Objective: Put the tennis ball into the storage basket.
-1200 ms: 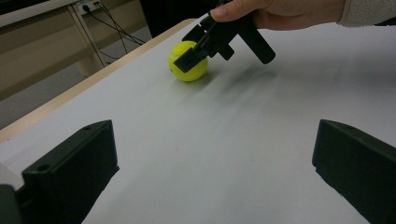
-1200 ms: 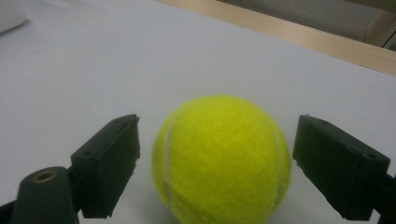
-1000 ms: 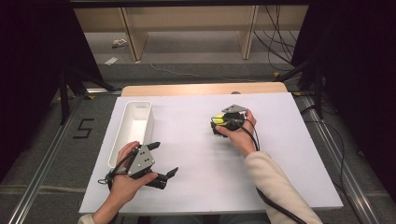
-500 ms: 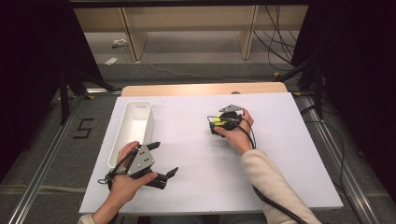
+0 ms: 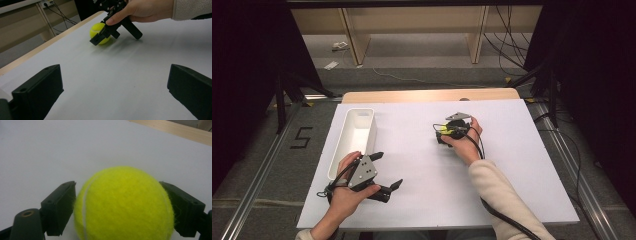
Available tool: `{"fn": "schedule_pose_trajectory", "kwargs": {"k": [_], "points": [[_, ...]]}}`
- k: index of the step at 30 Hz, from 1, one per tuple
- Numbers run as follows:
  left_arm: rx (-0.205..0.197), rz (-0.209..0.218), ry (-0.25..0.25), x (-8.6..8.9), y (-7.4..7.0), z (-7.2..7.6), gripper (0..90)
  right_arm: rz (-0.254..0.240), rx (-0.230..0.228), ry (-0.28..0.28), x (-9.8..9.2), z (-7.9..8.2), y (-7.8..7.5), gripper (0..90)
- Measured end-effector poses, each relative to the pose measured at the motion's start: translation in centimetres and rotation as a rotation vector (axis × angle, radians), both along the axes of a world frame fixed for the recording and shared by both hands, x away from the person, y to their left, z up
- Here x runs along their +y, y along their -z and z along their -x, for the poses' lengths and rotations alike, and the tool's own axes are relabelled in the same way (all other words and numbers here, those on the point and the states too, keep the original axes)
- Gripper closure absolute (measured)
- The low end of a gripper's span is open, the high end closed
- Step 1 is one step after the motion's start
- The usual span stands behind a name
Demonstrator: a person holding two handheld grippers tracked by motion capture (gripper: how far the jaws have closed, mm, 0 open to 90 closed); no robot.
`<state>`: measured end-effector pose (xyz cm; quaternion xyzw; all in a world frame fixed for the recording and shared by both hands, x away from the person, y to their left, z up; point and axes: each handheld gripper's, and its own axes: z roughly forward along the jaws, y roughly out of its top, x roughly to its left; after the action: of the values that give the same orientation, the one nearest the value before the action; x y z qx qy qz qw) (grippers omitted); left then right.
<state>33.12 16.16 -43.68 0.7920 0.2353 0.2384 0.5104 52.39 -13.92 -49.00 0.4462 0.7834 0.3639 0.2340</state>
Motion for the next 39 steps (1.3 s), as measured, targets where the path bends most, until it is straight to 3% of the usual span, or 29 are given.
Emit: {"fn": "schedule_pose_trajectory", "kwargs": {"k": [21, 39], "points": [[0.002, -0.002, -0.002, 0.1, 0.03, -0.05, 0.0, 0.011, -0.002, 0.03, -0.12, 0.27, 0.51, 25.4], [0.002, -0.002, -0.002, 0.12, 0.06, -0.09, 0.0, -0.02, 0.003, 0.037, -0.54, 0.36, 0.22, 25.8]]}}
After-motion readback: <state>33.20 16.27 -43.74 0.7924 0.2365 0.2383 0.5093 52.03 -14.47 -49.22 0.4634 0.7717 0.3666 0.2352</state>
